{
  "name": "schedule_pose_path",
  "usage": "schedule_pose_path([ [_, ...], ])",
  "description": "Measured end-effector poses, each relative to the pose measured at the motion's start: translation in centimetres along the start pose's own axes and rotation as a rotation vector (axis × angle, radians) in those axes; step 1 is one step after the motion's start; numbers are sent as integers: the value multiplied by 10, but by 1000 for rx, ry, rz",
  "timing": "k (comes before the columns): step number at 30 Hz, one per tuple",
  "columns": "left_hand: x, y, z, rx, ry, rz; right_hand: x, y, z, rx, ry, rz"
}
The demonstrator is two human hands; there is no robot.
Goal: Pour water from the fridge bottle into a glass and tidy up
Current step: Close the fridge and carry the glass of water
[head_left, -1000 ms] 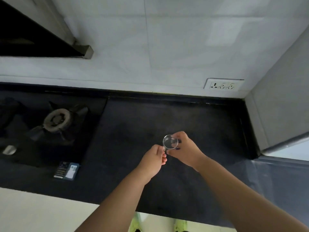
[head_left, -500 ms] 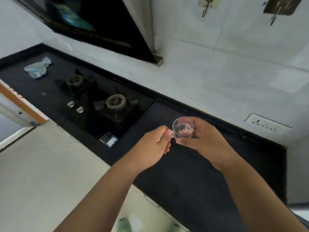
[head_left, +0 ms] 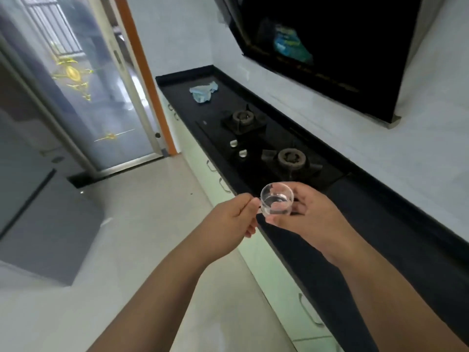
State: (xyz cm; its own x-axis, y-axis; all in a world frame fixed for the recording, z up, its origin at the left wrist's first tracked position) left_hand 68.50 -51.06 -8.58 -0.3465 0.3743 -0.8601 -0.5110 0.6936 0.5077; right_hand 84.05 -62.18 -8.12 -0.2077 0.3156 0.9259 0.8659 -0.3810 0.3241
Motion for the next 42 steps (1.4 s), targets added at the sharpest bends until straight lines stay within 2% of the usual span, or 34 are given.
schedule_pose_path([
  [5, 53, 91, -49, -105, 49, -18, 40, -102, 18, 111, 18, 2],
  [10, 103, 167, -83, -167, 73, -10, 69, -193, 38, 155, 47, 29],
  [19, 170, 259, -84, -221, 127, -6, 105, -290, 102, 244, 44, -10],
  [24, 209, 305, -37, -249, 177, 17, 116, -329, 180, 292, 59, -1],
  [33, 271, 410, 102, -304, 276, 19, 167, -374, 375, 402, 70, -59],
  [42, 324, 528, 222, -322, 250, 24, 228, -426, 539, 398, 86, -116],
])
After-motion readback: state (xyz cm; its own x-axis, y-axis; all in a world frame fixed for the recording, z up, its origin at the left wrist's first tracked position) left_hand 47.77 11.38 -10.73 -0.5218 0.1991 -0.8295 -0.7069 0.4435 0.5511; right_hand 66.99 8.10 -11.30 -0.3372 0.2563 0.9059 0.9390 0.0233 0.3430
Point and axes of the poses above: each hand's wrist, its own z-axis towards the middle knuckle, its own y-axis out of the back of the hand, x = y × z, the point moved 2 cm from there along z, towards the middle knuckle, and after that the axes turned 5 degrees about -y, right-handed, at the moved point
